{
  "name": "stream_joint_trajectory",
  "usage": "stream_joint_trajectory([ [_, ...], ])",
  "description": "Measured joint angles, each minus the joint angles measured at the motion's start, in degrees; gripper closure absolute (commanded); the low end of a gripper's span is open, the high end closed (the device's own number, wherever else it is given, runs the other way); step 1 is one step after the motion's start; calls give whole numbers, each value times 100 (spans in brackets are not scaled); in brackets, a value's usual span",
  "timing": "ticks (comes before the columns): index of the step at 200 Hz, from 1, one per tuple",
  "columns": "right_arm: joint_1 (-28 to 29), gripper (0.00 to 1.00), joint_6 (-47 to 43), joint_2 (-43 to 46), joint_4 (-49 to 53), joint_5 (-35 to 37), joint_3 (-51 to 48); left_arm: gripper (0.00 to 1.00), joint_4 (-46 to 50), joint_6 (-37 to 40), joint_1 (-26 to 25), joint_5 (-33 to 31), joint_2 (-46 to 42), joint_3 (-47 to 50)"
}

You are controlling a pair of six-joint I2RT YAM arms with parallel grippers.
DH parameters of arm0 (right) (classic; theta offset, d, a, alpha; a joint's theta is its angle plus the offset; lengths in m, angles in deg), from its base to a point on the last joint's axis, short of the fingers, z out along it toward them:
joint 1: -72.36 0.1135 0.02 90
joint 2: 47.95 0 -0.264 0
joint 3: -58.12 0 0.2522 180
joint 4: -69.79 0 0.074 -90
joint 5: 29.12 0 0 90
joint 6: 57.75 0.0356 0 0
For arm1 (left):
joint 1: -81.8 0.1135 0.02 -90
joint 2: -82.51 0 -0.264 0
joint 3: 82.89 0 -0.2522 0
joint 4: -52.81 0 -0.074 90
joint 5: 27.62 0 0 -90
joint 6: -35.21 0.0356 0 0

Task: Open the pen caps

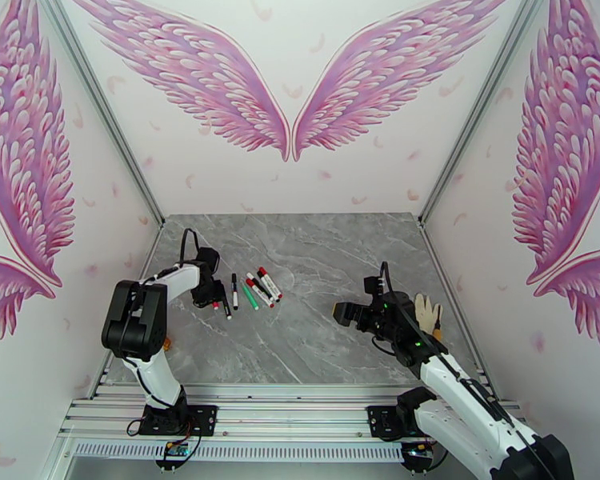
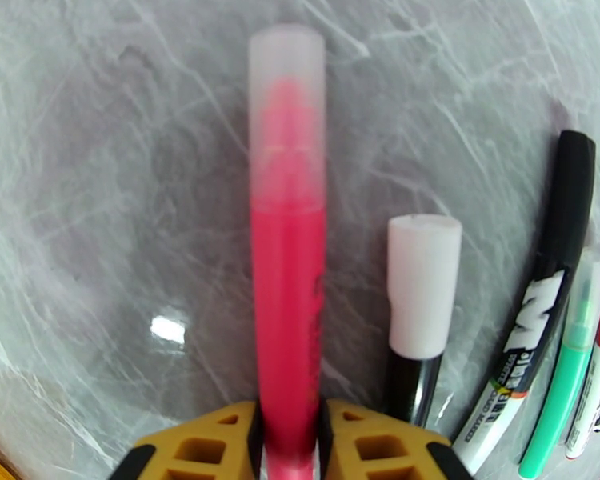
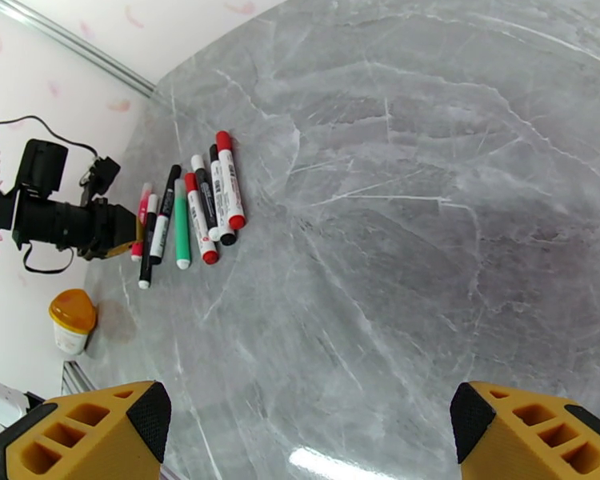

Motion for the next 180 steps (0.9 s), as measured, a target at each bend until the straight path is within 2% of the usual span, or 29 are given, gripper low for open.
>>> stream_joint_trajectory([
  [98,20,1,-2,11,-4,-44,-42,77,190,17,-76,-177,-103,-94],
  [180,20,0,42,9,164,-310,221,77,-223,234,-638,-31,-1947,911],
])
